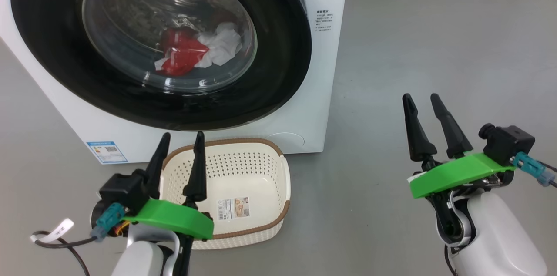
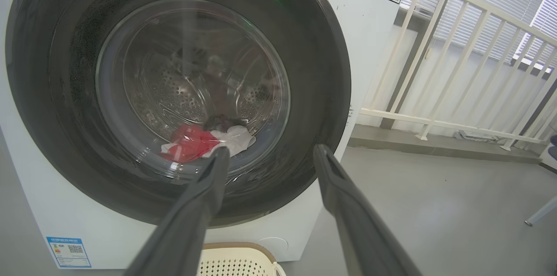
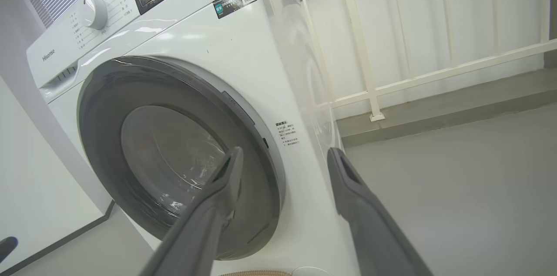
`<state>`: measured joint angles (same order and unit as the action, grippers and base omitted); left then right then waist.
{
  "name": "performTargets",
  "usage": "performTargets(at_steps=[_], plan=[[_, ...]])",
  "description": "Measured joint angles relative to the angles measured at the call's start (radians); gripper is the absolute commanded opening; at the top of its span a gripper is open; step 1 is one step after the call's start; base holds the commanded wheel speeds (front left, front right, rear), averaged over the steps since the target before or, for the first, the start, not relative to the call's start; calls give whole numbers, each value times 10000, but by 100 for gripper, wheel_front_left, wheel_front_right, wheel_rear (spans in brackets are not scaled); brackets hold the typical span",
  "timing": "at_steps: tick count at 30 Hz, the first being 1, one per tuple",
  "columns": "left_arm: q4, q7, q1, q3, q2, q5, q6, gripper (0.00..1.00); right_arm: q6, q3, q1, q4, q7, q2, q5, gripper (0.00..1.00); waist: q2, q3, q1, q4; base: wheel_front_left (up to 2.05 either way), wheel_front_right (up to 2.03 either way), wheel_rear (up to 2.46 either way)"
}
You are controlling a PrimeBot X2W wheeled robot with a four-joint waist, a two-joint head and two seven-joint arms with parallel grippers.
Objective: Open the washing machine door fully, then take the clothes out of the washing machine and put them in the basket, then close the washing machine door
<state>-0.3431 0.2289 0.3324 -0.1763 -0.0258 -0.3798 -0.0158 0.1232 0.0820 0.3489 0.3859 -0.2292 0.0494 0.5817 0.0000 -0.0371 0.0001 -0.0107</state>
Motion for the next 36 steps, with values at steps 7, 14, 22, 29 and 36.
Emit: performTargets(at_steps=[7, 14, 22, 29, 36], plan=[[8, 205, 156, -128, -6, 725, -140, 100, 0, -17, 261, 65, -188, 35, -913, 100, 0, -9, 0, -21, 0, 0, 0], [25, 251, 244, -138, -6, 888, -219, 100, 6, -132, 299, 280, -263, 35, -1241, 100, 0, -47, 0, -39, 0, 0, 0], [27, 251, 244, -128, -6, 901, -311, 100, 10, -332, 308, 600, -263, 40, -1501, 100, 0, -58, 0, -29, 0, 0, 0], [31, 251, 243, -19, -6, 1118, -322, 100, 10, -322, 464, 869, -263, 40, -1542, 100, 0, 18, 0, -5, 0, 0, 0], [82, 251, 234, 117, -6, 1220, -439, 100, 10, -314, 505, 1035, -263, 40, -1737, 100, 0, 20, 0, 9, 0, 0, 0]])
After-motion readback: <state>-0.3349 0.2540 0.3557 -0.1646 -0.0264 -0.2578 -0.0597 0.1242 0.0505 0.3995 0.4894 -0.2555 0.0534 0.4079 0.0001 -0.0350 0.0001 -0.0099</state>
